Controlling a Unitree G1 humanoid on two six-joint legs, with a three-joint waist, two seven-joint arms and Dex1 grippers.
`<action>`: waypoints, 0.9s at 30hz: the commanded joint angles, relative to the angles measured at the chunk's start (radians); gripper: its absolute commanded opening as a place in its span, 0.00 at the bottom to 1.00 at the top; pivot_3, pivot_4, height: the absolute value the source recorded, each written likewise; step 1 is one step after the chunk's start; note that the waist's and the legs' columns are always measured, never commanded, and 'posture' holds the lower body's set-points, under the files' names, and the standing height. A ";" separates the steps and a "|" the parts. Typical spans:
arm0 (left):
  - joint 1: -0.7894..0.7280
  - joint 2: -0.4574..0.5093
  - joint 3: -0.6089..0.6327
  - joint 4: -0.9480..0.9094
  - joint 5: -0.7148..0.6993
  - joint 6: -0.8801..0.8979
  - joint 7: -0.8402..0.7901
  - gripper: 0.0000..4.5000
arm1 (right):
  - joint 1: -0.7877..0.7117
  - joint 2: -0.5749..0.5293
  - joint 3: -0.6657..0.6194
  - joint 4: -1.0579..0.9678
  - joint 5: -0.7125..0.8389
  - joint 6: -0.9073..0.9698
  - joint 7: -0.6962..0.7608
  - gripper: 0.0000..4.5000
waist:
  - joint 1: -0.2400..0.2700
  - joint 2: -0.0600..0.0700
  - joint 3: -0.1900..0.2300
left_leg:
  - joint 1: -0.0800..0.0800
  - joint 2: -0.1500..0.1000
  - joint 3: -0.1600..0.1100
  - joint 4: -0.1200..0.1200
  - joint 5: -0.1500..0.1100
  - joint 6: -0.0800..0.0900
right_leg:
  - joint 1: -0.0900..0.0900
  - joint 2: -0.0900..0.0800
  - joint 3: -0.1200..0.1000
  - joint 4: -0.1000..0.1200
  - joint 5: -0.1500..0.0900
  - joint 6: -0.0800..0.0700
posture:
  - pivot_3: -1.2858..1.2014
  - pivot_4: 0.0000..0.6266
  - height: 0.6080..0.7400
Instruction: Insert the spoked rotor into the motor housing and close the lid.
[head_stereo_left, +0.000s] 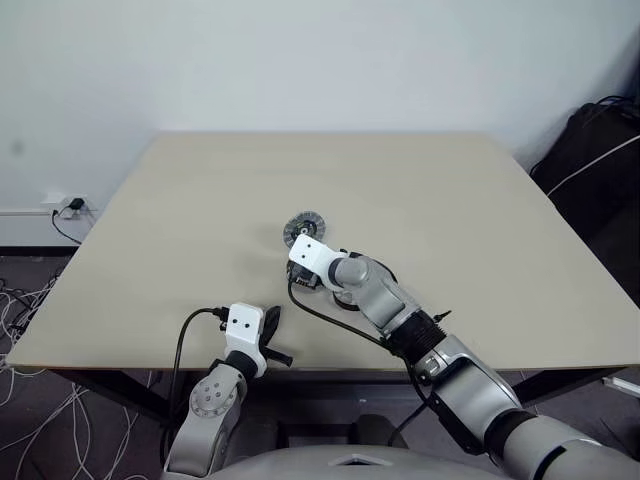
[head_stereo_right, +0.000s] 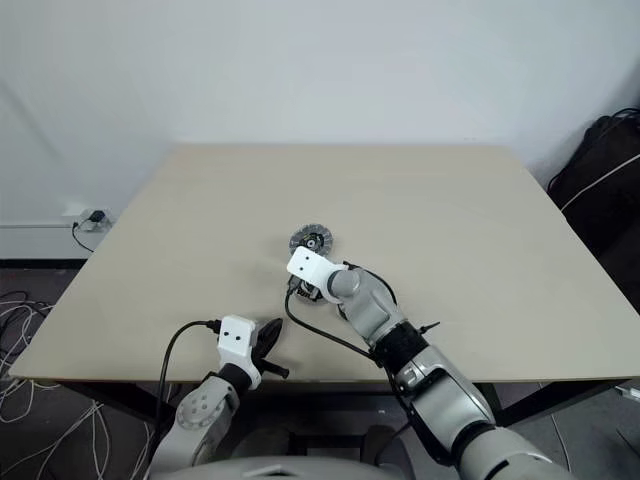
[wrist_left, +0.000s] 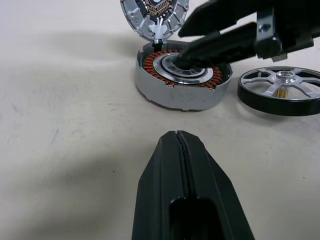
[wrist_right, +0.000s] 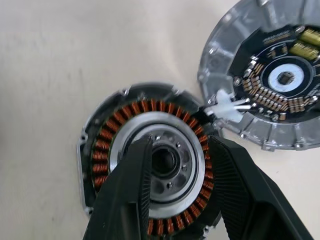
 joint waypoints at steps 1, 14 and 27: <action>-0.006 -0.013 -0.001 -0.022 -0.006 -0.024 0.005 0.00 | -0.039 -0.003 -0.008 -0.005 -0.013 -0.024 0.009 0.42 | 0.000 0.000 0.000 | 0.000 0.000 0.000 0.000 0.000 0.000 | 0.000 0.000 0.000 0.000 0.000 0.000 | 0.52 0.00 1.00; -0.012 -0.014 -0.003 -0.016 -0.006 -0.027 0.006 0.00 | -0.059 -0.012 -0.006 0.054 -0.034 -0.035 0.035 0.42 | 0.000 0.000 0.000 | 0.000 0.000 0.000 0.000 0.000 0.000 | 0.000 0.000 0.000 0.000 0.000 0.000 | 0.52 0.00 1.00; -0.011 -0.019 -0.002 -0.012 -0.007 -0.031 0.011 0.00 | -0.072 0.016 0.021 0.124 -0.065 -0.072 0.057 0.42 | -0.004 0.000 -0.001 | 0.001 0.000 0.000 0.000 0.000 0.000 | 0.000 0.000 0.000 0.001 0.000 0.000 | 0.52 0.00 1.00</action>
